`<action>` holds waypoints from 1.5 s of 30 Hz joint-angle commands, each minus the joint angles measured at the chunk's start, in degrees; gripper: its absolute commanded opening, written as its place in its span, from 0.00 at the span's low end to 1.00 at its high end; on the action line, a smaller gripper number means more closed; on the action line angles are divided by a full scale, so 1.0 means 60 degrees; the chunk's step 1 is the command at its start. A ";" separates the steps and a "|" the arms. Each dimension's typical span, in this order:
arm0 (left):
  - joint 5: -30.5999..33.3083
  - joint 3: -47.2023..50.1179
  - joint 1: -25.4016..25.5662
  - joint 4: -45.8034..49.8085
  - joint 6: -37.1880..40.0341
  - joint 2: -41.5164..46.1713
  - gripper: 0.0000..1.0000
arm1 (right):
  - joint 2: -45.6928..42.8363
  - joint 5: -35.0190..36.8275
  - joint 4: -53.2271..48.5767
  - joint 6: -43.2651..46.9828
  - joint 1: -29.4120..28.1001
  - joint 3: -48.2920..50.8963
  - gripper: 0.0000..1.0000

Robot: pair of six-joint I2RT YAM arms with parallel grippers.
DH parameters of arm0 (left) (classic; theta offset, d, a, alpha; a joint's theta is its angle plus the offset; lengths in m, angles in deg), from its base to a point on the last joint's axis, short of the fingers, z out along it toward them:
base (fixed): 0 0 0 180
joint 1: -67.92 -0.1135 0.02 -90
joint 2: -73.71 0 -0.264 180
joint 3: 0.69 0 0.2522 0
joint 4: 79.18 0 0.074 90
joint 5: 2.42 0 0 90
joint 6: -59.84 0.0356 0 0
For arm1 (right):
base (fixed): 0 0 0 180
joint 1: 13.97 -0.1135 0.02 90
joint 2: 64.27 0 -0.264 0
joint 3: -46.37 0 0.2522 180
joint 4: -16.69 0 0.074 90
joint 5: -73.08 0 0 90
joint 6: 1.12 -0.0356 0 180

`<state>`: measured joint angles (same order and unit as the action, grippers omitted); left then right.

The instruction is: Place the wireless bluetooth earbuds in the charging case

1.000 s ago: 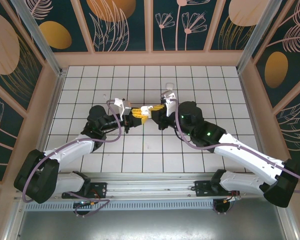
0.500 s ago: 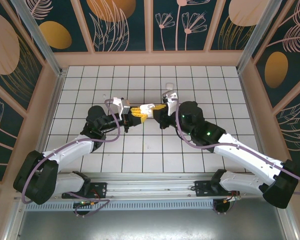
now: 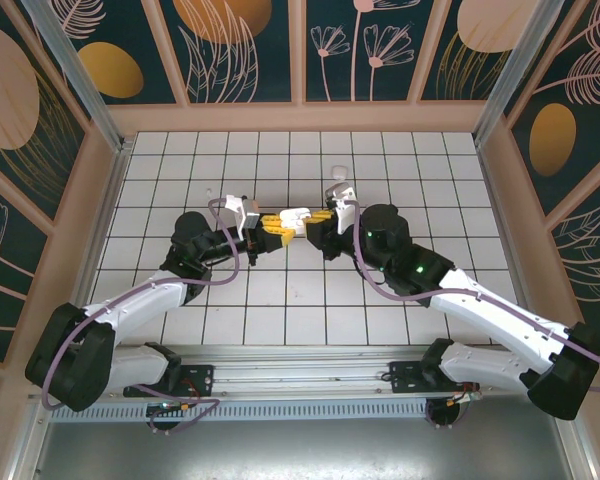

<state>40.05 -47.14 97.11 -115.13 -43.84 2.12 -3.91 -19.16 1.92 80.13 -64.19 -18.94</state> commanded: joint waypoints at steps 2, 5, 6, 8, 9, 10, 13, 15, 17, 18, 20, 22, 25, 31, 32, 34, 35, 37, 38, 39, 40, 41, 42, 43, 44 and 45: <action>0.0073 -0.0125 -0.0046 -0.0357 -0.0034 0.0324 0.00 | -0.0082 -0.0337 -0.0193 0.0172 0.0090 0.0321 0.20; 0.0109 -0.0133 -0.0054 -0.0301 0.0004 0.0353 0.00 | -0.0022 -0.0454 -0.0191 0.0173 0.0091 0.0333 0.22; 0.0128 -0.0150 -0.0059 -0.0257 0.0022 0.0360 0.00 | -0.0010 -0.0487 -0.0203 0.0174 0.0093 0.0314 0.23; 0.0138 -0.0161 -0.0054 -0.0168 0.0089 0.0374 0.00 | 0.0009 -0.0534 -0.0248 0.0164 0.0085 0.0299 0.25; 0.0148 -0.0168 -0.0057 -0.0118 0.0129 0.0387 0.00 | 0.0000 -0.0535 -0.0272 0.0152 0.0093 0.0272 0.27; 0.0159 -0.0177 -0.0054 -0.0083 0.0140 0.0390 0.00 | 0.0001 -0.0535 -0.0305 0.0141 0.0093 0.0257 0.29; 0.0219 -0.0166 -0.0052 -0.0035 0.0210 0.0404 0.00 | -0.0080 -0.0549 -0.0373 0.0112 0.0093 0.0218 0.33; 0.0242 -0.0178 -0.0049 -0.0027 0.0238 0.0389 0.00 | -0.0133 -0.0535 -0.0423 0.0102 0.0093 0.0202 0.33; 0.0245 -0.0188 -0.0046 -0.0034 0.0230 0.0360 0.00 | -0.0132 -0.0509 -0.0484 0.0084 0.0093 0.0189 0.34; 0.0257 -0.0191 -0.0056 -0.0021 0.0242 0.0345 0.00 | -0.0128 -0.0480 -0.0528 0.0060 0.0093 0.0157 0.34; 0.0283 -0.0185 -0.0047 -0.0007 0.0275 0.0342 0.00 | -0.0178 -0.0357 -0.0574 -0.0029 0.0084 0.0099 0.34; 0.0376 -0.0168 -0.0059 0.0074 0.0362 0.0331 0.00 | -0.0272 -0.0247 -0.0535 -0.0135 0.0125 0.0106 0.34; 0.0750 -0.0133 -0.0069 0.0558 0.0631 0.0225 0.00 | -0.0384 0.0005 -0.0531 -0.0402 0.0326 0.0096 0.38; 0.1402 -0.0074 -0.0101 0.1445 0.0836 -0.0480 0.00 | 0.0007 0.0028 -0.0891 -0.1177 0.1343 0.0137 0.52; 0.1459 -0.0097 -0.0104 0.1612 0.0832 -0.0606 0.00 | 0.0133 -0.0070 -0.0903 -0.1291 0.1526 0.0166 0.53; 0.1460 -0.0105 -0.0115 0.1766 0.0841 -0.0852 0.00 | 0.0339 -0.0259 -0.0930 -0.1464 0.1799 0.0177 0.54; 0.1439 -0.0083 -0.0107 0.1754 0.0848 -0.0955 0.00 | 0.0441 -0.0292 -0.0939 -0.1545 0.1923 0.0190 0.55; 0.1520 -0.0006 -0.0105 0.1758 0.0908 -0.1116 0.00 | 0.0648 -0.0139 -0.1072 -0.1720 0.2147 0.0193 0.55; 0.1635 0.0013 -0.0098 0.1841 0.0968 -0.1213 0.00 | 0.0774 -0.0051 -0.1178 -0.1844 0.2322 0.0186 0.56; 0.1752 0.0011 -0.0104 0.1953 0.1020 -0.1288 0.00 | 0.0883 0.0022 -0.1324 -0.1968 0.2523 0.0168 0.55; 0.1819 -0.0022 -0.0107 0.2094 0.1100 -0.1408 0.00 | 0.1048 0.0069 -0.1542 -0.2111 0.2797 0.0133 0.55; 0.1880 -0.0082 -0.0106 0.2265 0.1167 -0.1536 0.00 | 0.1253 0.0067 -0.1755 -0.2246 0.3067 0.0085 0.56; 0.1923 -0.0150 -0.0104 0.2462 0.1224 -0.1660 0.00 | 0.1422 0.0078 -0.1926 -0.2366 0.3254 0.0055 0.56; 0.1966 -0.0254 -0.0104 0.2689 0.1290 -0.1798 0.00 | 0.1645 0.0042 -0.2097 -0.2458 0.3727 0.0009 0.55; 0.2012 -0.0355 -0.0114 0.2901 0.1345 -0.1954 0.00 | 0.1903 0.0037 -0.2235 -0.2480 0.4014 -0.0042 0.55; 0.2033 -0.0428 -0.0104 0.3025 0.1388 -0.2073 0.00 | 0.2144 0.0047 -0.2340 -0.2485 0.4219 -0.0123 0.55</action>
<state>50.96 -47.44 96.78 -100.86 -37.67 -8.46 6.10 -19.71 -7.77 67.83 -42.31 -18.26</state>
